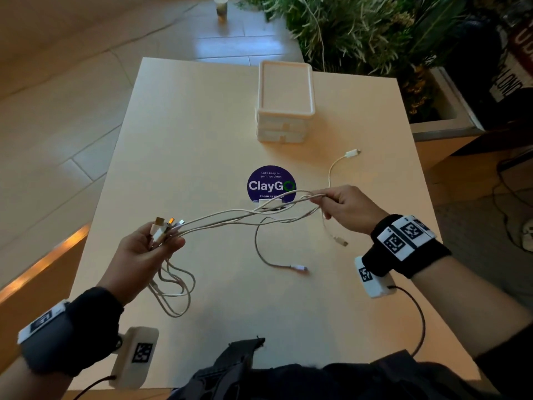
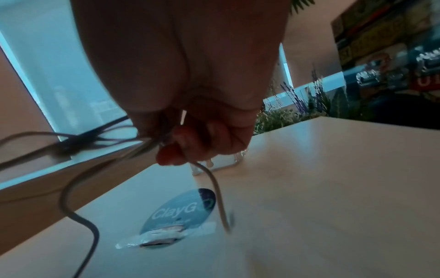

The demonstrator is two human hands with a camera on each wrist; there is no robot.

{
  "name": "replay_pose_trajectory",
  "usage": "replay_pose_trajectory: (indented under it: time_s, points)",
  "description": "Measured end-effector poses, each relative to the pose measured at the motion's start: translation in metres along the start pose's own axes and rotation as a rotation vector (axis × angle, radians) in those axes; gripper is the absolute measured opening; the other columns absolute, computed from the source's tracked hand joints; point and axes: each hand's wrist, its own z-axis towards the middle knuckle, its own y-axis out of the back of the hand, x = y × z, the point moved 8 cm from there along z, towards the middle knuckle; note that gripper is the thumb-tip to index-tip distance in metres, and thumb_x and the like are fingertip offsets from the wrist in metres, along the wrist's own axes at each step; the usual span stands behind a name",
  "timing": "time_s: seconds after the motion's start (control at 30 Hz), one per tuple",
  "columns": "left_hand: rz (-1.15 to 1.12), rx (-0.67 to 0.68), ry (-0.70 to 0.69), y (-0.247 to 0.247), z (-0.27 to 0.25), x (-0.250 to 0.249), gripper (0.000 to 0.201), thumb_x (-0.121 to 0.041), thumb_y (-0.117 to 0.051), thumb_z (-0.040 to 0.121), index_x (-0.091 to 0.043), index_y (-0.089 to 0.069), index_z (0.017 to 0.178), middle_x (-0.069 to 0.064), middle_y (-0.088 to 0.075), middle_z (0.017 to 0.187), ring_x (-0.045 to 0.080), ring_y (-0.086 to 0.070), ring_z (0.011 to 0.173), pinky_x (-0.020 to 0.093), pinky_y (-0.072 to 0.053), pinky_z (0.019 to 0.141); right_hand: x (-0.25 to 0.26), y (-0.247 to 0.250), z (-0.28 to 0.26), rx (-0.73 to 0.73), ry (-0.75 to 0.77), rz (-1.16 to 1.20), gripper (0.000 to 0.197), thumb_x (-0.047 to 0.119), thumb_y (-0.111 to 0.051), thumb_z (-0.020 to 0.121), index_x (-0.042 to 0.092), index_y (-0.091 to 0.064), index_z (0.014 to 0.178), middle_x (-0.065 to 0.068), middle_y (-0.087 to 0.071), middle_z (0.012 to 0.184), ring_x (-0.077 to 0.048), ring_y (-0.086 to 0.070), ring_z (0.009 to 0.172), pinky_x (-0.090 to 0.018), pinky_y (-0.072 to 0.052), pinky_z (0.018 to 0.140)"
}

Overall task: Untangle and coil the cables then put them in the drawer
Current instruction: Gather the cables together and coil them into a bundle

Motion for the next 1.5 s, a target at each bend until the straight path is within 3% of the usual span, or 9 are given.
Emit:
replay_pose_trajectory:
  time_s: [0.1, 0.2, 0.3, 0.43, 0.63, 0.9, 1.13, 1.37, 1.5]
  points:
    - [-0.011, 0.012, 0.005, 0.001, 0.001, -0.001, 0.011, 0.001, -0.064, 0.084, -0.006, -0.063, 0.092, -0.016, -0.045, 0.046, 0.001, -0.035, 0.042, 0.010, -0.030, 0.042, -0.010, 0.001, 0.004, 0.026, -0.078, -0.200, 0.033, 0.025, -0.041, 0.096, 0.007, -0.066, 0.105, -0.005, -0.055, 0.066, -0.015, -0.049, 0.055, -0.029, -0.040, 0.055]
    - [-0.021, -0.003, 0.011, 0.003, 0.002, 0.001, 0.015, 0.001, -0.065, 0.083, -0.012, -0.065, 0.091, -0.014, -0.041, 0.047, 0.002, -0.031, 0.043, 0.012, -0.027, 0.041, -0.016, 0.003, 0.007, 0.008, -0.075, -0.446, 0.041, 0.026, -0.049, 0.090, 0.020, -0.046, 0.131, -0.005, -0.065, 0.081, -0.028, -0.060, 0.077, -0.037, -0.047, 0.071]
    - [-0.011, 0.019, 0.025, -0.005, 0.000, 0.004, 0.018, 0.001, -0.065, 0.083, -0.007, -0.065, 0.099, -0.015, -0.039, 0.046, 0.002, -0.030, 0.042, 0.011, -0.026, 0.041, -0.019, 0.000, 0.009, -0.028, -0.066, -0.531, 0.035, 0.021, -0.052, 0.088, 0.023, -0.043, 0.121, -0.008, -0.062, 0.073, -0.029, -0.059, 0.070, -0.037, -0.048, 0.066]
    - [-0.024, -0.009, 0.048, -0.005, 0.003, 0.010, 0.016, 0.002, -0.065, 0.083, -0.007, -0.065, 0.097, -0.016, -0.043, 0.046, 0.002, -0.033, 0.043, 0.010, -0.028, 0.042, -0.033, -0.008, 0.007, -0.042, -0.260, 0.040, 0.004, 0.009, -0.056, 0.088, 0.011, -0.058, 0.090, -0.007, -0.059, 0.068, -0.020, -0.053, 0.061, -0.028, -0.042, 0.058]
    - [-0.018, -0.010, 0.048, -0.007, 0.001, 0.011, 0.009, 0.002, -0.063, 0.084, 0.002, -0.061, 0.093, -0.016, -0.047, 0.044, 0.000, -0.039, 0.040, 0.008, -0.032, 0.042, -0.043, -0.030, -0.009, 0.206, -0.573, 0.445, 0.031, 0.033, -0.060, 0.089, 0.006, -0.064, 0.074, 0.001, -0.043, 0.055, -0.008, -0.034, 0.046, -0.016, -0.022, 0.039]
    - [-0.045, -0.009, 0.066, -0.001, 0.001, 0.018, 0.012, 0.000, -0.063, 0.084, -0.012, -0.062, 0.085, -0.017, -0.051, 0.047, -0.001, -0.041, 0.042, 0.007, -0.033, 0.043, -0.033, -0.030, -0.012, 0.347, -0.613, 0.966, 0.012, 0.009, -0.062, 0.076, 0.004, -0.067, 0.085, -0.002, -0.060, 0.067, -0.006, -0.053, 0.057, -0.014, -0.049, 0.051]
    - [-0.037, 0.007, 0.063, -0.005, -0.004, 0.018, 0.013, 0.003, -0.062, 0.084, -0.010, -0.060, 0.083, -0.017, -0.051, 0.047, -0.001, -0.042, 0.044, 0.006, -0.035, 0.046, -0.029, -0.040, -0.012, 0.382, -0.625, 0.992, 0.004, 0.012, -0.061, 0.080, 0.008, -0.062, 0.080, 0.002, -0.054, 0.061, -0.004, -0.049, 0.055, -0.014, -0.045, 0.048]
    - [-0.033, 0.017, 0.035, -0.014, -0.006, 0.011, 0.015, 0.004, -0.062, 0.084, -0.011, -0.059, 0.081, -0.017, -0.049, 0.045, -0.001, -0.040, 0.042, 0.006, -0.032, 0.044, -0.036, -0.053, -0.015, 0.323, -0.659, 0.837, 0.026, 0.013, -0.050, 0.093, 0.014, -0.047, 0.067, 0.004, -0.044, 0.047, -0.004, -0.034, 0.040, -0.013, -0.034, 0.037]
    - [-0.013, 0.012, 0.016, -0.014, -0.006, 0.009, 0.013, 0.003, -0.063, 0.084, -0.009, -0.059, 0.080, -0.017, -0.048, 0.045, -0.001, -0.040, 0.042, 0.007, -0.032, 0.044, -0.046, -0.058, -0.020, 0.279, -0.720, 0.877, 0.016, 0.012, -0.053, 0.092, 0.008, -0.057, 0.077, 0.002, -0.050, 0.047, -0.001, -0.038, 0.037, -0.011, -0.036, 0.036]
